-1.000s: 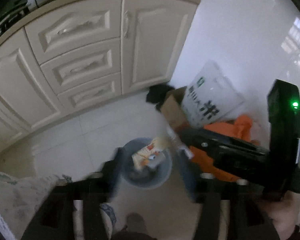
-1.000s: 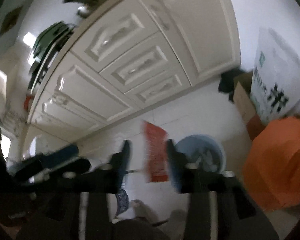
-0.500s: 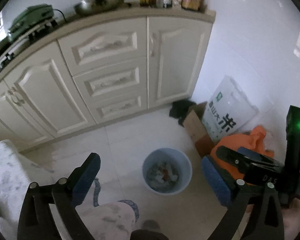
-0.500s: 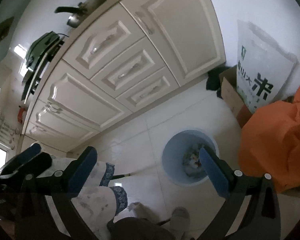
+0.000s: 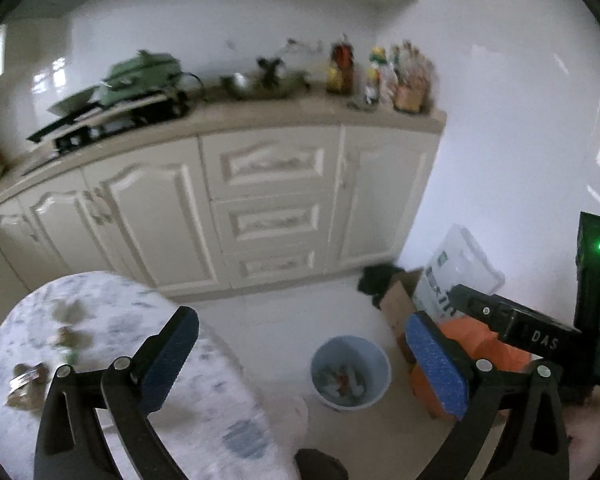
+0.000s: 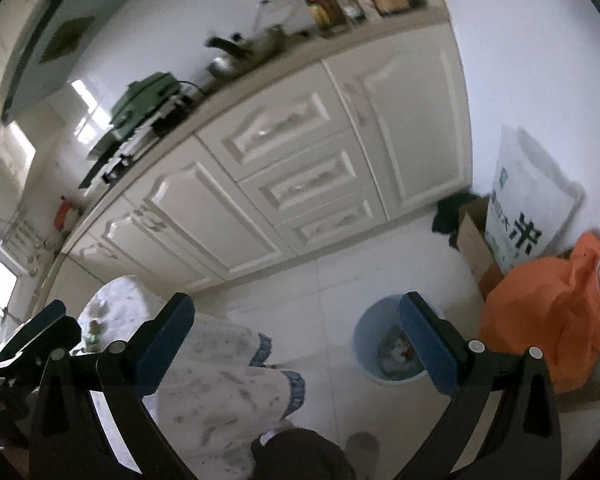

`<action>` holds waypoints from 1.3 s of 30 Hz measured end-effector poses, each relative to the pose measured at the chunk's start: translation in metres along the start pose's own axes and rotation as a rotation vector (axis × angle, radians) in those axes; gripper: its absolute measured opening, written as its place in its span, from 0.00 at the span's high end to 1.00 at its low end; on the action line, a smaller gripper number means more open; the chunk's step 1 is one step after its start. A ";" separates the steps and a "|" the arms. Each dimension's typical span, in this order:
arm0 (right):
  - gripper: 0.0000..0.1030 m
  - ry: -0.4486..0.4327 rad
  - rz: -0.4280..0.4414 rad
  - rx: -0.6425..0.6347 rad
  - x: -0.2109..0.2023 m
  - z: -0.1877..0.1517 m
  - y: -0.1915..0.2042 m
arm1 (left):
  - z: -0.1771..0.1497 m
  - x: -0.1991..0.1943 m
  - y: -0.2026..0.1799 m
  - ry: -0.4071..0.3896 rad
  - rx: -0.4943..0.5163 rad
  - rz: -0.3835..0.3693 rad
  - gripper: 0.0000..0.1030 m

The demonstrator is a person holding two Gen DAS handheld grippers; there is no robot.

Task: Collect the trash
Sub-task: 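Swing both tools back from the bucket to the table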

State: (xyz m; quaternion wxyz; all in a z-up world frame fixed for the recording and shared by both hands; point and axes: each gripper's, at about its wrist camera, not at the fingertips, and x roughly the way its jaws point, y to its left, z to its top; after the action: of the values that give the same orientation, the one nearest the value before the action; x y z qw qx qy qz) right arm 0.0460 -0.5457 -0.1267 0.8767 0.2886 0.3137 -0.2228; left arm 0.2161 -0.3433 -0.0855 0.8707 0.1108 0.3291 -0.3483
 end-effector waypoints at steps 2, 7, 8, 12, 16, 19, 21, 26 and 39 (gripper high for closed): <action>0.00 -0.014 0.016 -0.030 -0.008 -0.002 0.020 | -0.010 -0.028 0.014 -0.030 -0.020 0.019 0.01; 0.00 -0.046 0.047 -0.142 -0.027 -0.011 0.085 | -0.041 -0.103 0.045 -0.098 -0.073 0.066 0.01; 0.00 -0.052 0.055 -0.164 -0.030 -0.013 0.096 | -0.048 -0.116 0.050 -0.114 -0.084 0.076 0.01; 0.00 -0.076 0.093 -0.266 -0.043 -0.025 0.149 | -0.078 -0.171 0.078 -0.178 -0.130 0.149 0.01; 0.00 -0.095 0.116 -0.358 -0.049 -0.041 0.190 | -0.110 -0.208 0.094 -0.211 -0.174 0.205 0.01; 0.00 -0.100 0.145 -0.403 -0.051 -0.051 0.215 | -0.132 -0.233 0.105 -0.232 -0.216 0.244 0.01; 0.00 -0.099 0.164 -0.434 -0.052 -0.058 0.232 | -0.143 -0.248 0.110 -0.243 -0.237 0.270 0.01; 0.00 -0.123 0.198 -0.516 -0.059 -0.079 0.264 | -0.171 -0.277 0.118 -0.271 -0.298 0.342 0.01; 0.00 -0.050 0.241 -0.649 -0.040 -0.135 0.319 | -0.208 -0.288 0.123 -0.206 -0.397 0.450 0.01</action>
State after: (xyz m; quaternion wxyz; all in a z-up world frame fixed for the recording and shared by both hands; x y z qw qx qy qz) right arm 0.1432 -0.2160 -0.0689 0.9502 0.0241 0.3105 -0.0135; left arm 0.0406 -0.0112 -0.0604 0.9593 -0.0273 0.2679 -0.0852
